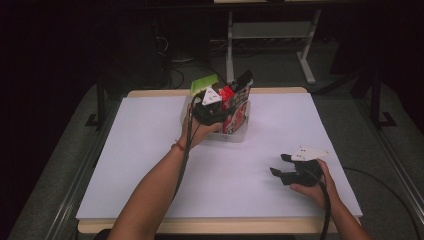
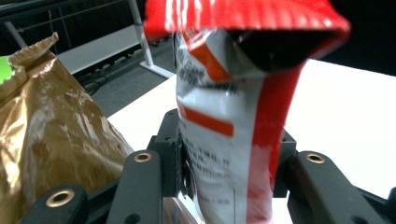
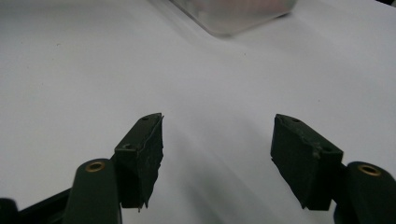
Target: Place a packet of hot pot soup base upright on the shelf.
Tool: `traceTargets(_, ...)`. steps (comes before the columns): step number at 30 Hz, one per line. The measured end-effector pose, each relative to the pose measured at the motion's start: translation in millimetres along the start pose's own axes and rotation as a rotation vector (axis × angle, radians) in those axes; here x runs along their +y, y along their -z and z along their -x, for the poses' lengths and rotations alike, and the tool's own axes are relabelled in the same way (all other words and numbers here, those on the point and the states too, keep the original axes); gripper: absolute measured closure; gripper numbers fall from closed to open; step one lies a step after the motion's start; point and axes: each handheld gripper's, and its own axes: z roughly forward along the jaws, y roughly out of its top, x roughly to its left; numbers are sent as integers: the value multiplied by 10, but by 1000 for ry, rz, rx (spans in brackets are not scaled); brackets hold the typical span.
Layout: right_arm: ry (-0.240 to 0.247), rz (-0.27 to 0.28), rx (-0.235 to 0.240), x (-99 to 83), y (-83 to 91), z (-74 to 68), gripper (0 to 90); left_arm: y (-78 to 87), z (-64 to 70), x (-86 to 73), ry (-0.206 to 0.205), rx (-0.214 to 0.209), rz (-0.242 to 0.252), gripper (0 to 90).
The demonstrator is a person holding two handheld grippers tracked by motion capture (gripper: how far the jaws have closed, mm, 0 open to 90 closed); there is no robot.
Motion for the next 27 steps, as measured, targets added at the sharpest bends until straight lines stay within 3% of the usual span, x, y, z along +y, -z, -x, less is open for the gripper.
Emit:
traceTargets(8, 1, -6, 1, -2, -11, -3, 333, 83, -7, -33, 6, -18, 3, 562)
traceTargets(16, 9, -5, 0, 3, -12, -10, 334, 182, -6, 1, -20, -37, 0, 546)
traceTargets(27, 12, -5, -3, 19, -14, -34, 333, 402, -21, -116, -41, -80, -7, 566)
